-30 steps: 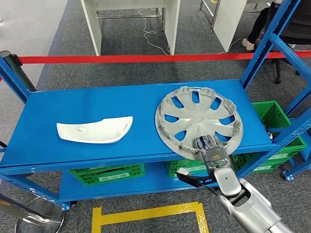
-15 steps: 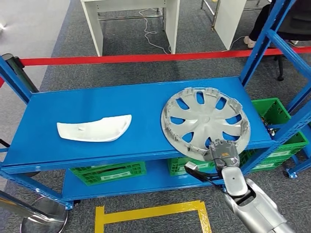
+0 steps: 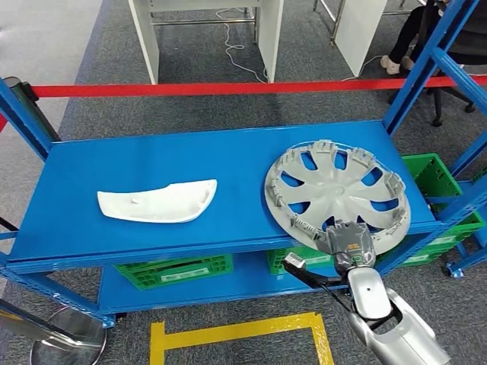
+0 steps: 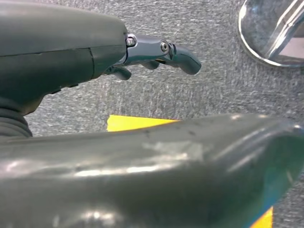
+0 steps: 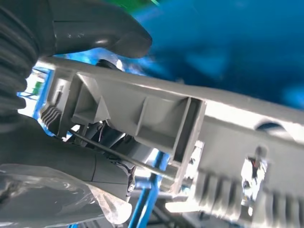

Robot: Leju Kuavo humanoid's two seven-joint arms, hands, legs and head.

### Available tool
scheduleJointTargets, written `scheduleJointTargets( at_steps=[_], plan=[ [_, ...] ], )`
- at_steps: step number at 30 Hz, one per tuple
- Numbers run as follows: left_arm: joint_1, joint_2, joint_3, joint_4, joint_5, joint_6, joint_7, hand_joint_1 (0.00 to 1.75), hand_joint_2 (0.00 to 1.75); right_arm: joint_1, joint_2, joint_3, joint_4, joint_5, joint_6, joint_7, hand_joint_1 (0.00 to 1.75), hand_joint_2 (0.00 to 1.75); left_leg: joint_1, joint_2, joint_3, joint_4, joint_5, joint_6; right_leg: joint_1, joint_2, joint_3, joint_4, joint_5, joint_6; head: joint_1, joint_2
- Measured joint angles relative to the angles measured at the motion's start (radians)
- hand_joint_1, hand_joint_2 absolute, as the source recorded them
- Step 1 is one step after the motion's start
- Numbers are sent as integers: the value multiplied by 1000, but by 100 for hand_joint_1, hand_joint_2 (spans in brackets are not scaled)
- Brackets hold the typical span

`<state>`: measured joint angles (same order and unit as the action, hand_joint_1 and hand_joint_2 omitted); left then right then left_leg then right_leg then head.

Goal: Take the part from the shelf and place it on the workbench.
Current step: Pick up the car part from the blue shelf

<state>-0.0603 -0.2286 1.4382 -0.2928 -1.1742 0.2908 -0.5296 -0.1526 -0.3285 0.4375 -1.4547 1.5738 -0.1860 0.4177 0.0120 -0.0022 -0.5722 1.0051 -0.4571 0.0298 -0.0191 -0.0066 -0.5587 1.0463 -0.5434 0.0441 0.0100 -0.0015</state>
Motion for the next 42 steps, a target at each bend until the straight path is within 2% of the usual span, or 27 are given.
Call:
scheduleJointTargets(
  at_steps=[2,3,4,5,7,9,10,13,14,16,18,19,20,21,23,24,25,28,30,33,34,35,36,38,39,40,42],
  plan=[
    [-1,0,0,0,8,-8,-8,0,0,2,-6,2,-22,-2,-50,9,175,175,-1,0,-2,-1,0,8,-1,2,-68,136,-64,4,2,0],
    [-1,0,0,0,10,-11,-11,0,0,3,-9,2,-33,-2,-77,12,175,175,-2,0,-2,0,0,9,-1,3,-102,203,-85,6,2,0],
    [0,0,0,-1,11,-13,-13,0,44,4,-12,3,-45,-2,-102,16,175,175,-3,0,-2,0,-1,10,-1,3,-124,240,-88,7,2,0],
    [0,0,0,-1,11,-15,-13,0,87,5,-15,5,-59,-2,-128,19,175,175,-3,0,-1,1,-1,10,-1,3,-126,235,-70,8,2,0],
    [0,0,0,-1,9,-22,-19,0,175,0,-26,9,-90,-3,-182,23,175,175,-2,-2,0,6,-5,5,-5,3,-79,121,6,8,2,0],
    [1,1,0,-1,5,-31,-28,0,175,-9,-35,14,-117,-3,-243,13,175,175,-6,-3,-5,17,-12,-6,-6,5,-23,3,49,6,2,0],
    [1,2,-1,-2,3,-36,-32,0,175,-12,-37,14,-125,-3,-273,-5,175,175,-9,-4,-8,21,-13,-11,-5,6,-11,-22,51,3,2,0],
    [2,5,-2,-2,-2,-46,-41,0,175,-10,-24,-6,-134,-3,-348,-114,175,175,-8,-4,-13,27,-15,-22,-4,9,-10,-23,47,-13,0,0],
    [2,7,-3,-2,-4,-47,-44,0,175,-9,-14,-21,-135,-3,-365,-157,175,175,-8,-4,-18,41,-27,-27,-5,8,-10,-23,47,-19,-1,0],
    [1,9,-4,-2,-9,-47,-49,0,175,-9,8,-54,-137,-3,-386,-217,175,175,-6,-3,-53,127,-79,-36,-7,6,-8,-25,48,-30,-3,0],
    [2,11,-5,-2,-9,-47,-50,0,175,-9,25,-77,-138,-3,-392,-239,175,175,-6,-3,-113,260,-137,-40,-3,5,-8,-24,46,-35,-4,0],
    [2,11,-5,-2,-10,-47,-49,0,175,-8,31,-84,-138,-3,-393,-244,175,175,-6,-3,-132,303,-147,-39,-1,5,-7,-24,46,-37,-5,0],
    [3,12,-6,-2,-10,-47,-49,0,175,-7,37,-91,-138,-3,-393,-249,175,175,-7,-3,-136,309,-136,-35,2,5,-6,-24,45,-38,-5,0],
    [3,12,-6,-2,-10,-47,-50,0,175,-7,43,-97,-138,-3,-393,-252,175,175,-9,-3,-122,275,-105,-29,5,5,-3,-24,44,-39,-4,0],
    [3,15,-7,-2,-11,-47,-51,0,175,-6,54,-107,-140,-3,-395,-261,175,175,-17,-3,-65,146,-31,-7,10,6,2,-24,41,-41,-4,0],
    [2,17,-9,-2,-14,-45,-53,0,175,-7,59,-112,-141,-3,-398,-268,175,175,-21,-2,-40,89,-10,2,12,5,2,-24,40,-40,-4,0],
    [2,19,-11,-2,-17,-42,-54,0,175,-8,64,-117,-142,-3,-401,-276,175,175,-24,-2,-27,54,-3,9,12,5,-1,-23,40,-38,-3,0],
    [2,19,-17,-2,-21,-26,-59,0,175,-20,74,-131,-142,-12,-410,-302,175,175,-25,0,-20,21,-6,13,11,4,-12,-25,42,-25,-3,0],
    [2,20,-19,-2,-18,-16,-60,0,175,-37,76,-135,-141,-32,-420,-326,175,175,-19,1,-14,4,2,17,10,5,-29,4,20,-16,-2,0],
    [-1,22,-22,-2,-19,-9,-60,0,175,-70,76,-135,-137,-66,-443,-366,175,175,-15,2,-11,-2,6,20,5,5,-115,182,-61,-3,0,0],
    [-1,22,-24,-2,-20,-8,-60,0,175,-82,76,-135,-135,-75,-449,-378,175,175,-15,2,-11,-1,6,20,3,5,-142,234,-74,2,0,0],
    [0,22,-26,-2,-22,-7,-60,0,175,-94,76,-135,-134,-81,-455,-387,175,175,-14,2,-11,0,5,19,1,5,-154,251,-66,6,0,0],
    [0,22,-27,-2,-23,-7,-60,0,175,-107,76,-135,-133,-85,-459,-394,175,175,-12,1,-10,1,4,17,-1,5,-146,228,-41,9,0,0],
    [0,23,-29,-2,-26,-4,-58,0,175,-134,75,-136,-132,-90,-468,-408,175,175,-7,-1,-11,10,-3,8,-6,4,-89,102,29,16,0,0],
    [0,24,-29,-2,-28,-3,-55,0,175,-148,75,-136,-132,-92,-474,-414,175,175,-8,-1,-14,19,-7,1,-8,6,-60,42,48,15,1,0],
    [0,25,-30,-2,-29,-2,-52,0,175,-161,75,-135,-132,-93,-481,-418,175,175,-9,-2,-18,26,-9,-5,-8,7,-42,6,56,11,1,0],
    [0,27,-30,-2,-30,0,-47,0,175,-180,75,-135,-131,-96,-492,-422,175,175,-12,-3,-23,32,-9,-14,-4,10,-34,-8,52,-4,1,0]
  ],
)
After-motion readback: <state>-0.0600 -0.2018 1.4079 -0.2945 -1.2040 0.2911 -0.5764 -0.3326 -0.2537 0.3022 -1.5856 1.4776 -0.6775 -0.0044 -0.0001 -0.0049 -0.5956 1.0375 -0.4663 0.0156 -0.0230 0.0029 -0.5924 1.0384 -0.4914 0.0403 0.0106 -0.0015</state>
